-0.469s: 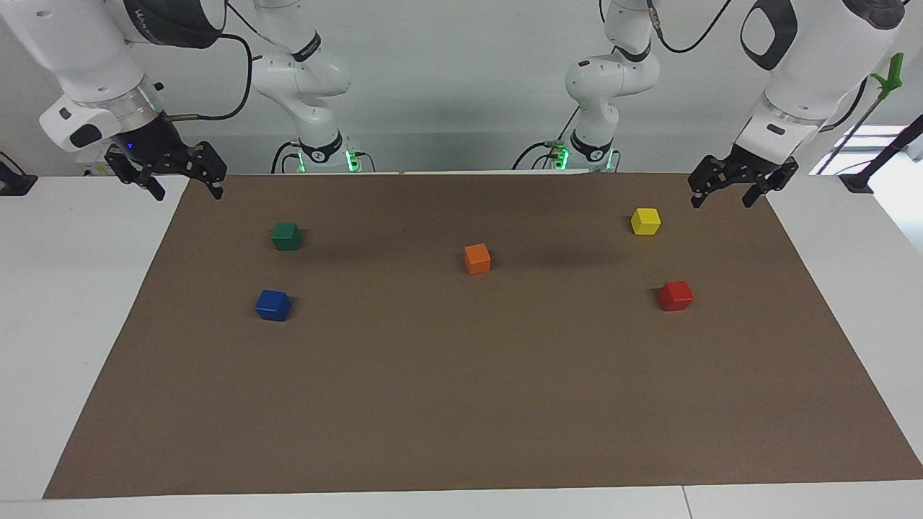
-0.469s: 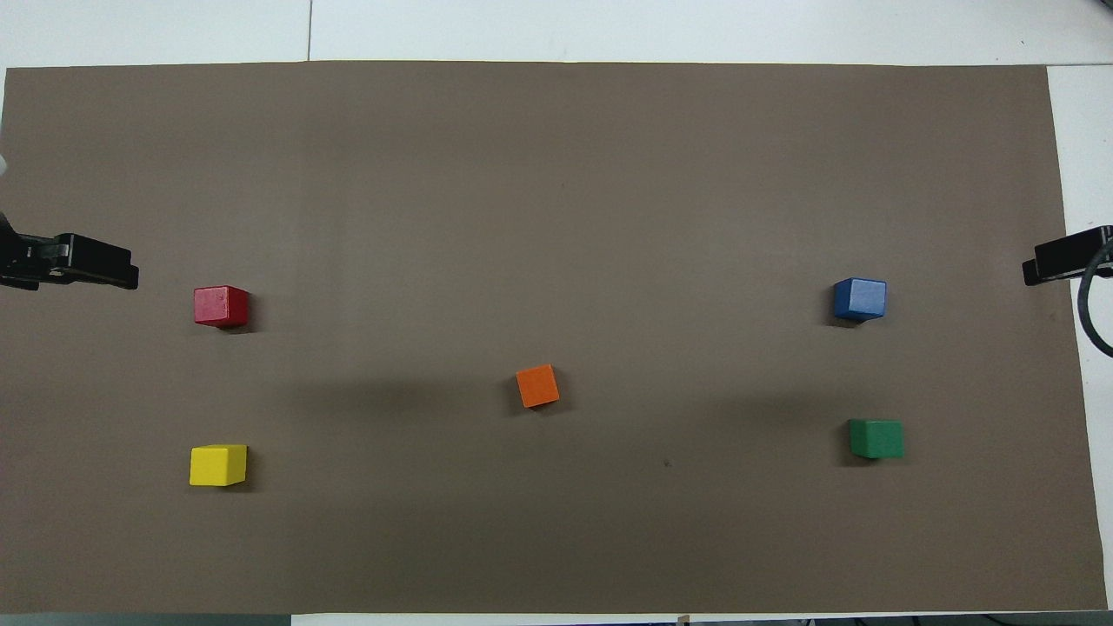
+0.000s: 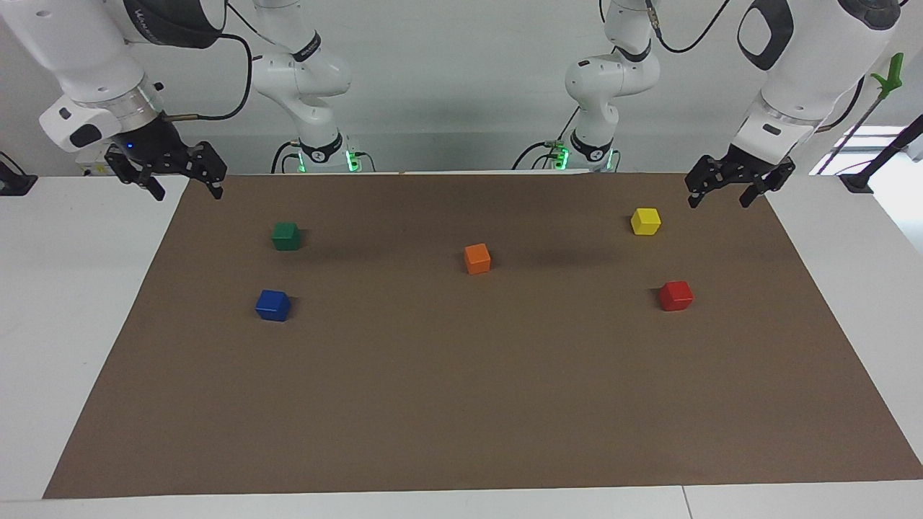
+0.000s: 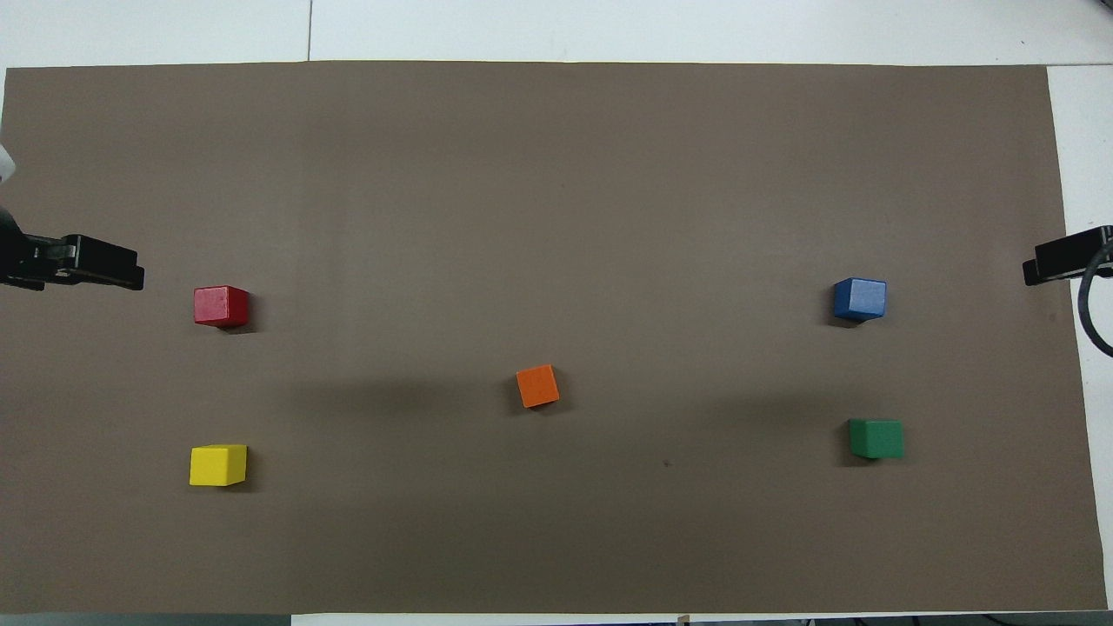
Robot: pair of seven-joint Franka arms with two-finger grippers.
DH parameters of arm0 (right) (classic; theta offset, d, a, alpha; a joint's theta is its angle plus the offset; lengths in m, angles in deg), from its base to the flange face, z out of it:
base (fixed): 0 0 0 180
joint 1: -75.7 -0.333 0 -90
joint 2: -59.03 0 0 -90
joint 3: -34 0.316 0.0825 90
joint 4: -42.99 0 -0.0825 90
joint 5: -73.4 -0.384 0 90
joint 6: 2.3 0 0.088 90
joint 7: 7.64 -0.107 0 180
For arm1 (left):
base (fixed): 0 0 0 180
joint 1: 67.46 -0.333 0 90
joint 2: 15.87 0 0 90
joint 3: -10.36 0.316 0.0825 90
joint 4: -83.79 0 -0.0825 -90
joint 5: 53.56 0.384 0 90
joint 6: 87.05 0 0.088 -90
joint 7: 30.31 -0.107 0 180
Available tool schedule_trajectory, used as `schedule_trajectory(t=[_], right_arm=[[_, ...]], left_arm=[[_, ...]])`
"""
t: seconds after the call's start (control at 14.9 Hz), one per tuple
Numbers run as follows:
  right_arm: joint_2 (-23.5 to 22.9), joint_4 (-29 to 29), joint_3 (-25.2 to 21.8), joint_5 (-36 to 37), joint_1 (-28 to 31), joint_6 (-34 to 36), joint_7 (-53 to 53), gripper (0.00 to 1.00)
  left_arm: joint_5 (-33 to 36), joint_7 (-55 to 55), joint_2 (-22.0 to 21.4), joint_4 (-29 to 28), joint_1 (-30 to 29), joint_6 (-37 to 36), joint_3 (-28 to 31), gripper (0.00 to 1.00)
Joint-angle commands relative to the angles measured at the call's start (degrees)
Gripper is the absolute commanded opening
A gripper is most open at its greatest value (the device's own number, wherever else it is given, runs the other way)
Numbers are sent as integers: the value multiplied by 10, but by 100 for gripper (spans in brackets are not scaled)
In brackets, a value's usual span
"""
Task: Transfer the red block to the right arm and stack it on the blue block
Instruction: 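Move the left gripper toward the red cube, then grasp the red cube with the left gripper while the right gripper advances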
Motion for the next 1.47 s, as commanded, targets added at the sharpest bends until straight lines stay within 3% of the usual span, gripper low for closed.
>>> schedule_trajectory(t=[0.0, 0.2, 0.47, 0.94, 1.14, 1.41], right_arm=[[8, -7, -3, 3, -5, 5, -5, 100], [14, -15, -3, -3, -2, 13, 30, 100], [30, -48, -7, -93, 13, 9, 61, 100], [64, -172, -8, -314, 47, -58, 94, 100], [64, -216, -8, -429, 69, -57, 147, 100], [62, -279, -8, -578, 100, -18, 239, 100]], left_arm=[[-6, 6, -16, -22, 0, 6, 8, 100], [-6, -3, -35, -91, -26, 83, 14, 100], [-6, -22, -29, -188, -27, 203, 14, 100], [-3, -23, 28, -270, -27, 344, 15, 100], [-1, -24, 56, -273, -30, 372, 15, 100], [-1, -23, 64, -318, -34, 446, 15, 100]])
